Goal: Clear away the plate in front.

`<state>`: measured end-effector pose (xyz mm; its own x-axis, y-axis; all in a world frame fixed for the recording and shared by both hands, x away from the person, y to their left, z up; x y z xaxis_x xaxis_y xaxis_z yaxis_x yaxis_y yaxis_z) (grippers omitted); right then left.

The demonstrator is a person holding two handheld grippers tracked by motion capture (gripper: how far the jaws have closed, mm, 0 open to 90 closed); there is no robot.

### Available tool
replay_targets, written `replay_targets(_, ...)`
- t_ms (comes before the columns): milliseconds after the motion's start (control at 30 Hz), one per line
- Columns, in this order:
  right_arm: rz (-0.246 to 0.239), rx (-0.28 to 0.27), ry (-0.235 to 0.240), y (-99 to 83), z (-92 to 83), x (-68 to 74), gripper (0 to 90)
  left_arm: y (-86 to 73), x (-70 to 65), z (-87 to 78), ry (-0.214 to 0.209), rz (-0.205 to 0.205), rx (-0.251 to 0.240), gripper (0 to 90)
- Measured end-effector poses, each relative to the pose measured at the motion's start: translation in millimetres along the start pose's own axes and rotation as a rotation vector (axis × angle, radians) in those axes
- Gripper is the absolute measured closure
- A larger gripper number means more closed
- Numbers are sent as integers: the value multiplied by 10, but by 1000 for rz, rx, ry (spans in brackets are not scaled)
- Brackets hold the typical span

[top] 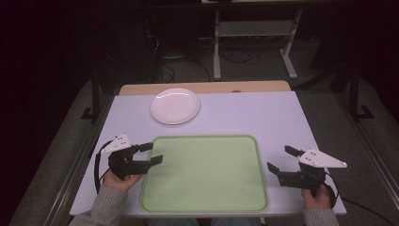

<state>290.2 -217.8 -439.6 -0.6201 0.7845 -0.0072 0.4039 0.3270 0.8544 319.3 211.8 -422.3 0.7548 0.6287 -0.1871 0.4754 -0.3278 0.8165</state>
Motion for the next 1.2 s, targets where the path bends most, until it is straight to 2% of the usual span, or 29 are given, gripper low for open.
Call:
replay_targets(367, 4, -8, -3, 9, -15, -22, 134, 173, 15, 25, -14, 9, 28, 264)
replay_targets(433, 5, -3, 0, 7, -1, -17, 134, 210, 71, 43, 4, 8, 43, 263)
replay_targets(567, -3, 5, 4, 9, 18, -11, 134, 253, 171, 79, 6, -48, 59, 246)
replay_targets(600, -3, 5, 4, 9, 18, -11, 134, 253, 171, 79, 6, -48, 59, 243)
replay_targets(633, -5, 5, 6, 15, 24, -5, 134, 284, 219, 96, 22, -65, 73, 238)
replay_targets(700, -9, 6, 4, 21, 33, -2, 135, 319, 265, 110, 26, -89, 81, 241)
replay_targets(867, -15, 15, 5, 19, 50, 2, 135, 412, 353, 160, 37, -116, 87, 234)
replay_targets(933, -16, 10, 7, 22, 38, 1, 134, 434, 409, 205, 63, -129, 118, 239)
replay_targets(1033, -13, 4, 7, 32, 29, -3, 134, 481, 496, 273, 41, -186, 132, 237)
replay_targets(1200, -19, 13, 8, 27, 38, 6, 134, 589, 594, 305, 31, -214, 110, 237)
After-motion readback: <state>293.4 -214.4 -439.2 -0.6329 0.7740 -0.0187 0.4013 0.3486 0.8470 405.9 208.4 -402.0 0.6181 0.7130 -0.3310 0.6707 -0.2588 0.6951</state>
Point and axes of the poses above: each handheld gripper's, and its own axes: z roughly forward along the jaws, y roughly out of its top, x roughly to its left, the point moved 7 cm from there along z, roughly forward along the jaws, and after that the axes turned 7 degrees about x, right-handed, at the moved point
